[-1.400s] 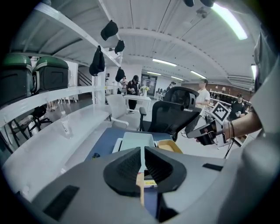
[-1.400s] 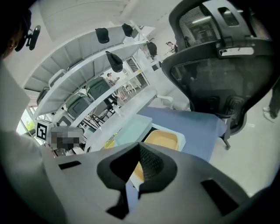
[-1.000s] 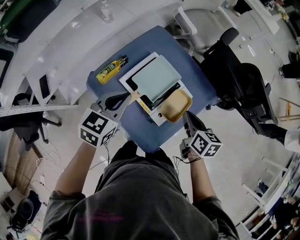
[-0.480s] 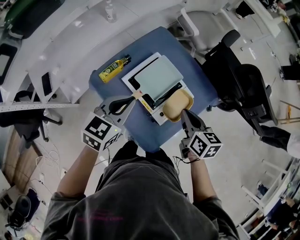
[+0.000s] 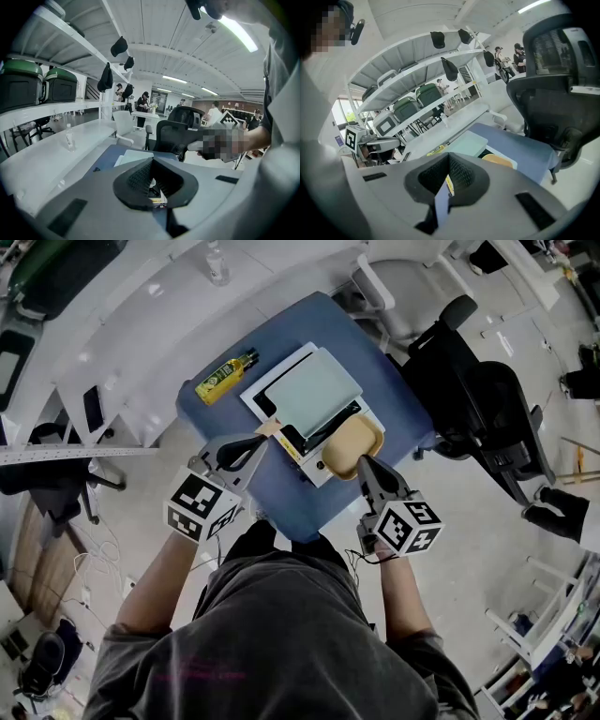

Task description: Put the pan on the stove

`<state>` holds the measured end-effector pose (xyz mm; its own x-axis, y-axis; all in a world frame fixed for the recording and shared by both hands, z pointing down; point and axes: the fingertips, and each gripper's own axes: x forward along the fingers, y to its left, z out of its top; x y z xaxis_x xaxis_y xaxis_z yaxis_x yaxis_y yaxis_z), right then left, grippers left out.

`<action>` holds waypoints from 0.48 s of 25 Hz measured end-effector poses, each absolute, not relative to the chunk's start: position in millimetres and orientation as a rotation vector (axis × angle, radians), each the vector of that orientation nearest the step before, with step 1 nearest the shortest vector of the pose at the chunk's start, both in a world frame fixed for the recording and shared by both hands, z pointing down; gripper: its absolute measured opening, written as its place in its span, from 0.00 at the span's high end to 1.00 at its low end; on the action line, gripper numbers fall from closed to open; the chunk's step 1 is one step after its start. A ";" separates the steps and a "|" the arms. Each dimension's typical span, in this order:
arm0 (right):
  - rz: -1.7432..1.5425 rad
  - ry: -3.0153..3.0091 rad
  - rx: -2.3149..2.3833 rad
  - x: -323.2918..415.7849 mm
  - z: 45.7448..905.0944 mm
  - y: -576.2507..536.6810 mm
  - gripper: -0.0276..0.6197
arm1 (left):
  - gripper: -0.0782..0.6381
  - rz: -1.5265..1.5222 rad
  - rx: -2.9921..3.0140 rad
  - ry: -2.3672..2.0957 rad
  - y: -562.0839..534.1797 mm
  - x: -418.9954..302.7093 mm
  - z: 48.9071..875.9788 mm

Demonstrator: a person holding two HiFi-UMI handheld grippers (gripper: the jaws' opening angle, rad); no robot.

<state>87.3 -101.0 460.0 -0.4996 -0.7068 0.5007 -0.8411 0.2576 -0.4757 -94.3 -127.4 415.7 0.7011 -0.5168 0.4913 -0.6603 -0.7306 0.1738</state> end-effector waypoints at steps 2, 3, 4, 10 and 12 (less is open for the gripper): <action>1.072 -2.339 1.453 88.7 461.5 -100.2 0.95 | 0.89 0.599 2.571 -0.925 -127.4 -92.9 416.6; 1.073 -2.339 1.451 89.5 461.9 -99.9 0.95 | 0.89 0.601 2.570 -0.928 -127.6 -92.4 416.8; 1.075 -2.340 1.450 90.3 462.3 -99.8 0.95 | 0.89 0.603 2.570 -0.931 -127.9 -92.1 416.8; 1.027 -2.348 1.423 91.9 459.1 -100.6 0.95 | 0.89 0.602 2.564 -0.970 -132.7 -92.7 415.3; 0.996 -2.348 1.405 91.7 459.4 -100.7 0.95 | 0.89 0.603 2.560 -0.980 -134.5 -92.4 415.1</action>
